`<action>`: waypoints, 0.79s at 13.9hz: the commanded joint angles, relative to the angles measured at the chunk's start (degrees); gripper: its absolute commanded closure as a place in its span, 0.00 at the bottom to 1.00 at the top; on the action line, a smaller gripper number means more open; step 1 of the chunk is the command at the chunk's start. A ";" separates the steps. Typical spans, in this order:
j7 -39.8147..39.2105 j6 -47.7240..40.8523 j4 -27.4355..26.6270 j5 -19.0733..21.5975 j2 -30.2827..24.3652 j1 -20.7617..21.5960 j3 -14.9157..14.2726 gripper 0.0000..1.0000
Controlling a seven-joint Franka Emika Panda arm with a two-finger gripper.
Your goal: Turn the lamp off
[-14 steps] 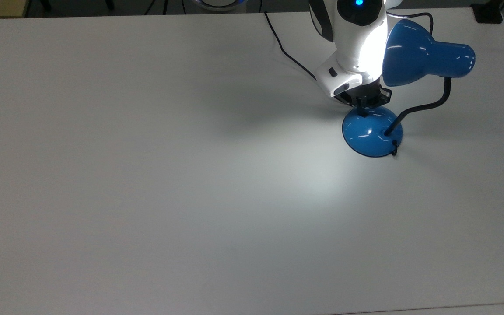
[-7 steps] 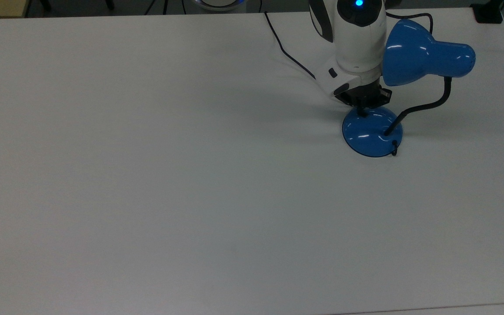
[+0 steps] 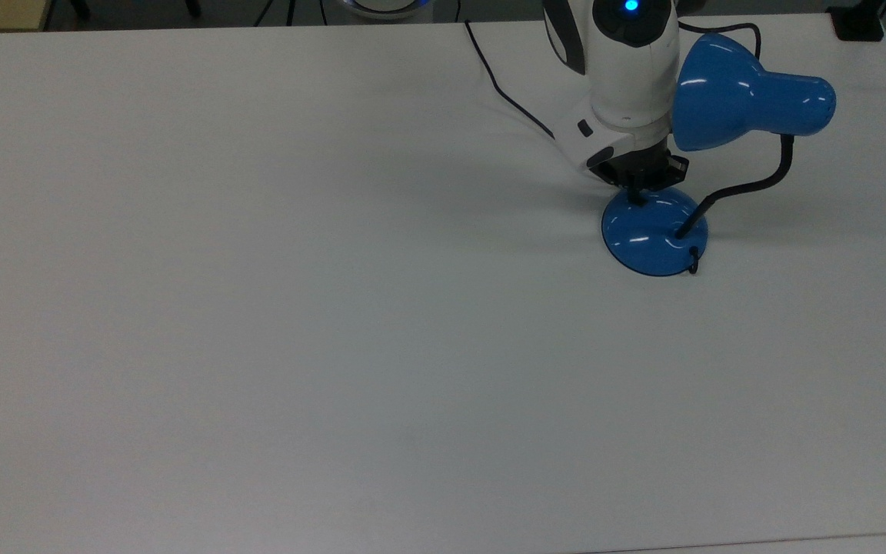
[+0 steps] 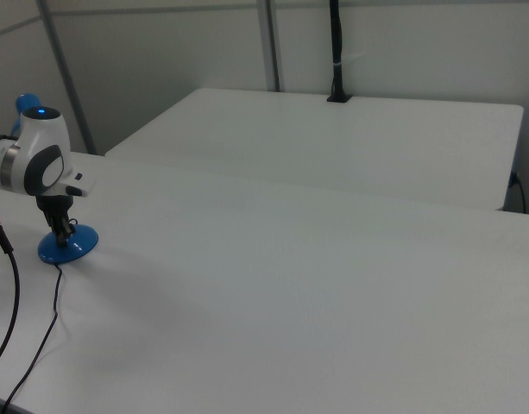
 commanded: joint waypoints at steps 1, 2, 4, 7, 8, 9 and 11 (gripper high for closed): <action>0.39 1.88 -3.17 -0.34 1.92 0.63 -0.40 1.00; 0.39 1.88 -3.35 -0.51 1.92 0.54 -0.40 1.00; 0.39 1.88 -3.88 -0.52 1.75 0.36 -0.40 1.00; 0.22 -0.31 -4.05 -0.52 1.31 -0.25 -0.40 1.00; 0.22 -0.84 -4.14 -0.52 1.04 -0.69 -0.40 1.00; 0.22 -1.89 -4.05 -0.52 0.52 -0.78 -0.40 1.00; 0.13 -4.17 -4.05 -0.60 -0.45 -2.00 -0.40 1.00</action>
